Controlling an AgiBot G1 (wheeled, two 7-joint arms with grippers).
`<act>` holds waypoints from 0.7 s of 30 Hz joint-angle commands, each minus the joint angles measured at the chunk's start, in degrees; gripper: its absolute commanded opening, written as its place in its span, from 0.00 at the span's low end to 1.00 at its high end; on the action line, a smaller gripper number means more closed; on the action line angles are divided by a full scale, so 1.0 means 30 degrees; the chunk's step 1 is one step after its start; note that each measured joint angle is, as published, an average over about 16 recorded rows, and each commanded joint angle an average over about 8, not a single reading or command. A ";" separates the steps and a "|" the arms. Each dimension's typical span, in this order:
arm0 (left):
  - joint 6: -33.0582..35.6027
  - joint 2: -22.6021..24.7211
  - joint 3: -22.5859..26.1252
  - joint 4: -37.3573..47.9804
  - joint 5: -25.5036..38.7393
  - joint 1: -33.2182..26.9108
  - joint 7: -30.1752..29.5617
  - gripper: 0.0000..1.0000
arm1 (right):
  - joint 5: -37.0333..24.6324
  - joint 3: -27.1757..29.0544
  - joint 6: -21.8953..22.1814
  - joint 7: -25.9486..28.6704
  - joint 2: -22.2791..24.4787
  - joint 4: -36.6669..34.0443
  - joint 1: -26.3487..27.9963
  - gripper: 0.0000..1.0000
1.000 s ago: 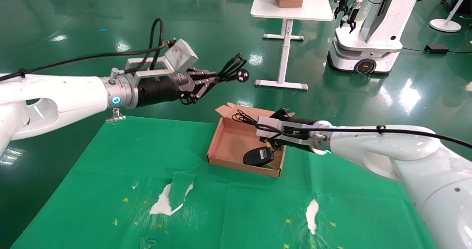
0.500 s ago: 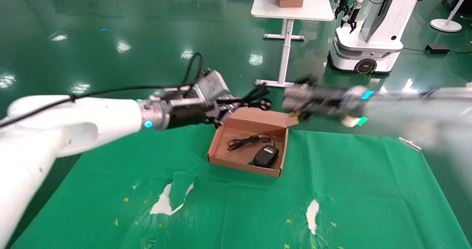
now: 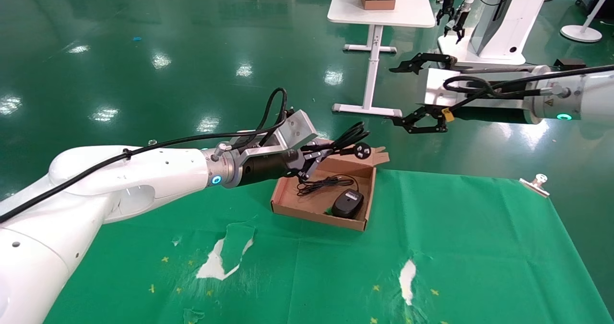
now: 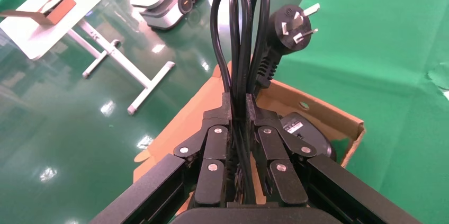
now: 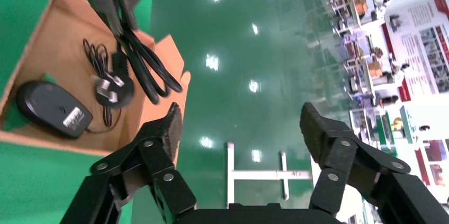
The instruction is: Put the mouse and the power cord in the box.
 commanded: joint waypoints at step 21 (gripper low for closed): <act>0.2180 -0.2361 -0.1344 -0.2740 -0.1839 0.1721 -0.1218 1.00 | 0.1882 0.1083 -0.0610 0.3263 0.1390 0.3479 -0.2739 1.00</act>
